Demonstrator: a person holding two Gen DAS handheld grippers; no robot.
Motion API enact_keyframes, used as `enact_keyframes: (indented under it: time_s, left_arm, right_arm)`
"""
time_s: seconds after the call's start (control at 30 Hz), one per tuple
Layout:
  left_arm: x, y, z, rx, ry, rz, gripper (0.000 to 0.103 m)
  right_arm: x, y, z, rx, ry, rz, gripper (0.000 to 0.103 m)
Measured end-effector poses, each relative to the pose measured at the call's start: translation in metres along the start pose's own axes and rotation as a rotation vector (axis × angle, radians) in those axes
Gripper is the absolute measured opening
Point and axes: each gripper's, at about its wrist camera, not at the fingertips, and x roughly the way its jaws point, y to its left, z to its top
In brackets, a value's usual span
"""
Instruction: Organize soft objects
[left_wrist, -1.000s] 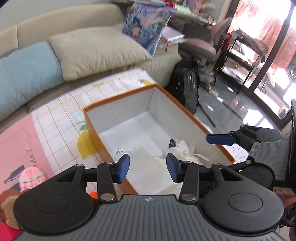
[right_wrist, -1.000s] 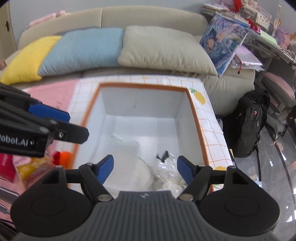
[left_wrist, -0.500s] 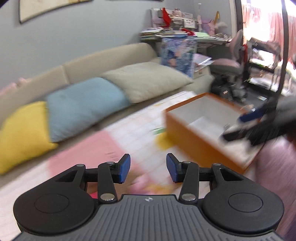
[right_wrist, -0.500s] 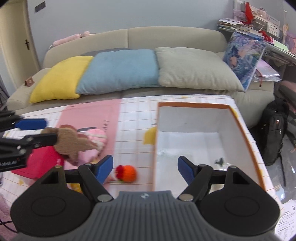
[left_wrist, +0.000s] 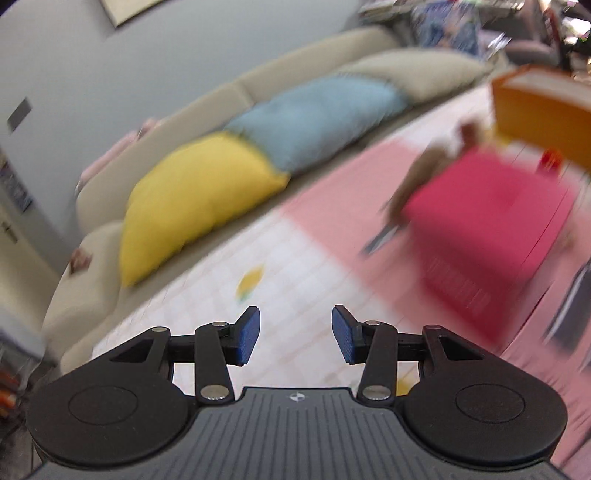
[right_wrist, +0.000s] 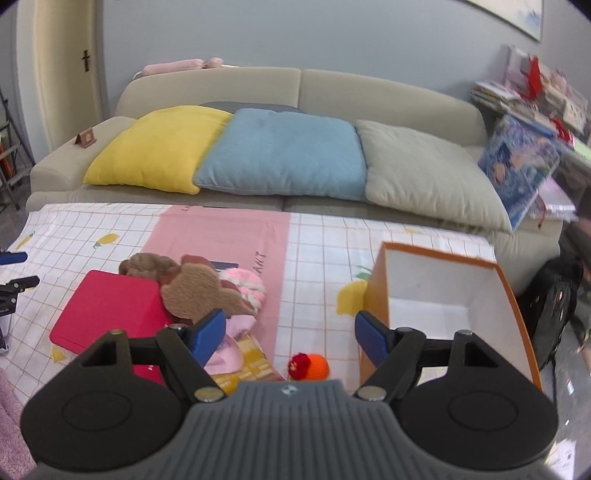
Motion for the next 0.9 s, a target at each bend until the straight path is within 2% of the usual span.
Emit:
enact_keyframes:
  time_s: [0.1,0.23,0.5,0.63,0.77,0.9]
  left_arm:
    - [0.014,0.018,-0.031,-0.017,0.055,0.022,0.052]
    - [0.019,0.033,-0.057,-0.035,0.089,0.026,0.052]
    - [0.029,0.049,-0.076,-0.065,0.103,0.017,0.052]
    - [0.028,0.051,-0.068,-0.062,0.088,0.003,0.052]
    - [0.019,0.05,-0.044,-0.046,0.036,-0.011,0.052]
    - [0.013,0.046,-0.016,-0.029,-0.016,-0.03,0.06]
  right_arm:
    - [-0.001,0.015,0.004,-0.046,0.005,-0.018,0.076]
    - [0.003,0.032,0.01,-0.087,0.014,-0.041,0.076]
    - [0.011,0.069,0.022,-0.186,0.008,-0.035,0.076]
    - [0.016,0.075,0.025,-0.2,0.014,-0.036,0.076]
    - [0.026,0.073,0.026,-0.18,0.041,-0.043,0.076]
    - [0.035,0.07,0.028,-0.147,0.062,-0.032,0.076]
